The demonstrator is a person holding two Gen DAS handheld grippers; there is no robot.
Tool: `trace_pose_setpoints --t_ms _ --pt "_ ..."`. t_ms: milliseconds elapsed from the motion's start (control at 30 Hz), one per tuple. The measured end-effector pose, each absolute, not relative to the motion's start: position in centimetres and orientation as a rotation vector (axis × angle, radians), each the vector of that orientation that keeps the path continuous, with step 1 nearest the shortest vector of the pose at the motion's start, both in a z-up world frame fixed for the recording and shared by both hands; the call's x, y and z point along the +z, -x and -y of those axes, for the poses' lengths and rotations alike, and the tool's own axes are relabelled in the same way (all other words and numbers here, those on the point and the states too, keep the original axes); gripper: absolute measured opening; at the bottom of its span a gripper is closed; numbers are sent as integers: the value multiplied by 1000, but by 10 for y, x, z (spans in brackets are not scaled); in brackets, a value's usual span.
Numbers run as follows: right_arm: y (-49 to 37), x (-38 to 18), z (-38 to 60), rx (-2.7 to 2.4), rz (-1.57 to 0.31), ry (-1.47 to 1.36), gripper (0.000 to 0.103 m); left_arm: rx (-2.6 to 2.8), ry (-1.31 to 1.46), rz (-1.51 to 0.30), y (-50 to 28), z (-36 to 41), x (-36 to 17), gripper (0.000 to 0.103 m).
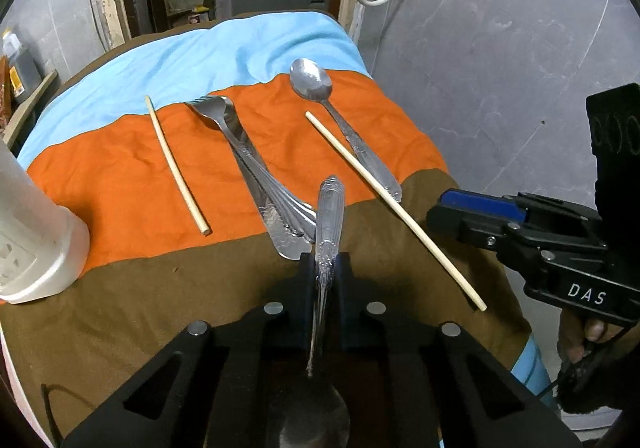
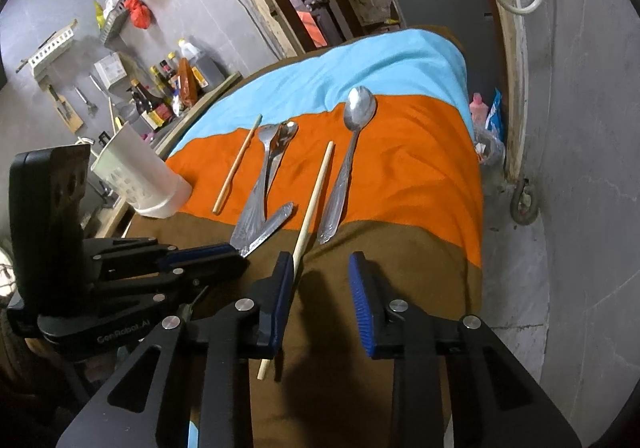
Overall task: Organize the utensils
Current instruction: 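Close the left gripper on an ornate metal spoon while the right grasps a chopstick, then lift the spoon and chopstick and carry both over the white caddy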
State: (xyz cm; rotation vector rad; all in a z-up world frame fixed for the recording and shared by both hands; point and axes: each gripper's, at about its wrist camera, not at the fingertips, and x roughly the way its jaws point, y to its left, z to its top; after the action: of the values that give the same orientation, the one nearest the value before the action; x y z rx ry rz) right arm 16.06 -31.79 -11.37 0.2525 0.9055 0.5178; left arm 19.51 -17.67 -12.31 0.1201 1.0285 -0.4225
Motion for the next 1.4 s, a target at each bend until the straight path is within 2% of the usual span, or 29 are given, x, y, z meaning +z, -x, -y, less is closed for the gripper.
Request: trace_pose_setpoints --t_ms 367,667,833,900,1033,1133,1400 --pt "-177 -112 291 509 -987 -183 18 -309 10 -1065 -174 131 -110 8" --pt "-202 -114 271 433 -1118 -193 17 -335 -9 -1135 -175 120 -106 8" --pt "-210 -113 274 375 -1176 -214 4 -385 -34 -1183 -180 118 -106 8" --pt "-209 -113 275 355 -1175 -224 3 -390 -32 -1187 -179 116 -106 8" --pt "-195 -105 272 360 -1122 -282 3 -410 43 -1138 -172 107 -105 7" --pt "-177 -94 269 392 -1034 -329 3 -429 89 -1025 -154 95 -89 7" --pt "-135 -56 250 518 -677 -492 3 -402 182 -715 -123 58 -32 4"
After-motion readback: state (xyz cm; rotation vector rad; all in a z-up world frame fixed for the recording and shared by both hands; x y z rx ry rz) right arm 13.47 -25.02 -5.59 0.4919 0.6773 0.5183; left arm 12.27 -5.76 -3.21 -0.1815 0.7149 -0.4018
